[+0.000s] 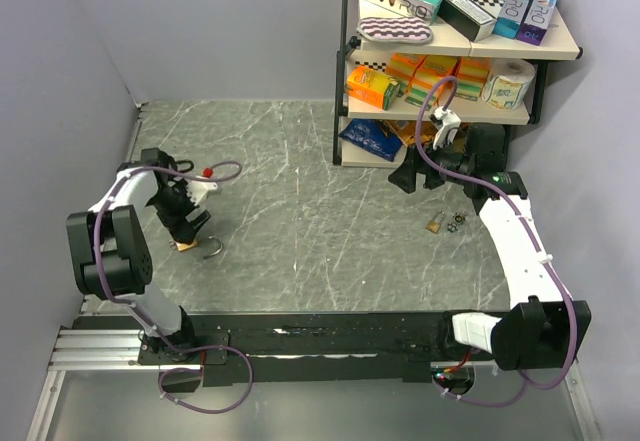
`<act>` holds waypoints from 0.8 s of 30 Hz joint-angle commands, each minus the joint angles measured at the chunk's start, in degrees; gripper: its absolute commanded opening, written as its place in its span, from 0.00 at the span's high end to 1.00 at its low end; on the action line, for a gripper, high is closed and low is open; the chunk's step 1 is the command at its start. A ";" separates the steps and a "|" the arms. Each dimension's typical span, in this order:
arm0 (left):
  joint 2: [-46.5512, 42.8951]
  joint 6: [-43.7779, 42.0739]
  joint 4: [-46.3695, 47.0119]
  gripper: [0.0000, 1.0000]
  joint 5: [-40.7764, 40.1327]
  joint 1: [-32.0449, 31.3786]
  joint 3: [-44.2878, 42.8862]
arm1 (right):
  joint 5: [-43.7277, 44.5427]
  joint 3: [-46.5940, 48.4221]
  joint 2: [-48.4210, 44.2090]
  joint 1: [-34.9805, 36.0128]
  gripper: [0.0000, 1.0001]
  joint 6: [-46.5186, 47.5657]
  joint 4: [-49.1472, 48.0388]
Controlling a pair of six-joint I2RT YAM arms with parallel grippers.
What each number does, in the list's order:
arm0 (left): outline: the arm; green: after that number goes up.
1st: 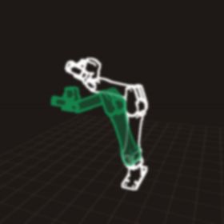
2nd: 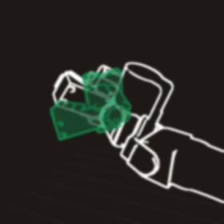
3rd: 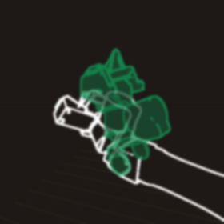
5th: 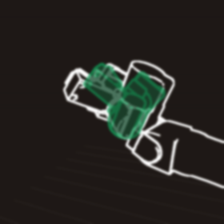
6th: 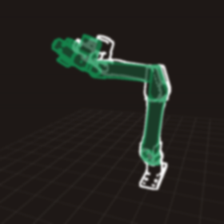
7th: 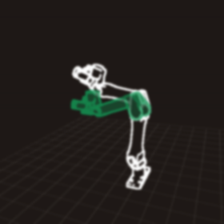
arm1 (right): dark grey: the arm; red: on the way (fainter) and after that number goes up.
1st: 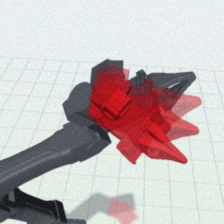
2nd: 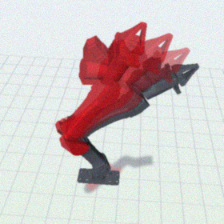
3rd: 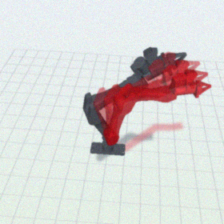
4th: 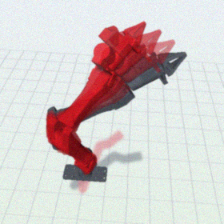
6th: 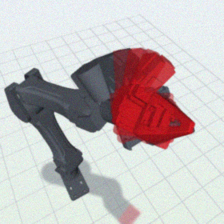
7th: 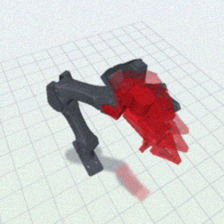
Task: Lock with the key
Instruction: Pick up the lock from the center of the board.
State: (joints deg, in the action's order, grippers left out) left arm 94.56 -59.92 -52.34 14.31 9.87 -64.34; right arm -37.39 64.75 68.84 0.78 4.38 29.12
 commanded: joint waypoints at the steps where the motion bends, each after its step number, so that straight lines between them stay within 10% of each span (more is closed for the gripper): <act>1: 0.97 -4.94 3.73 0.04 -2.35 -2.13 1.75 | -5.94 1.18 -1.50 0.19 0.01 0.28 0.06; 16: 3.70 -4.59 10.76 0.08 -9.29 -3.89 7.90 | -6.38 -0.85 -2.57 0.28 0.01 -1.22 -1.17; 24: 2.65 1.90 9.10 0.59 -1.75 -5.03 6.96 | -2.96 -0.77 -1.25 2.99 0.01 -2.01 -0.39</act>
State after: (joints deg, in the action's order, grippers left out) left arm 96.57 -61.54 -43.97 7.16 5.39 -57.36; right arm -42.24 63.61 67.42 1.41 3.01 29.50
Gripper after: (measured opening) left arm 0.584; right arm 0.993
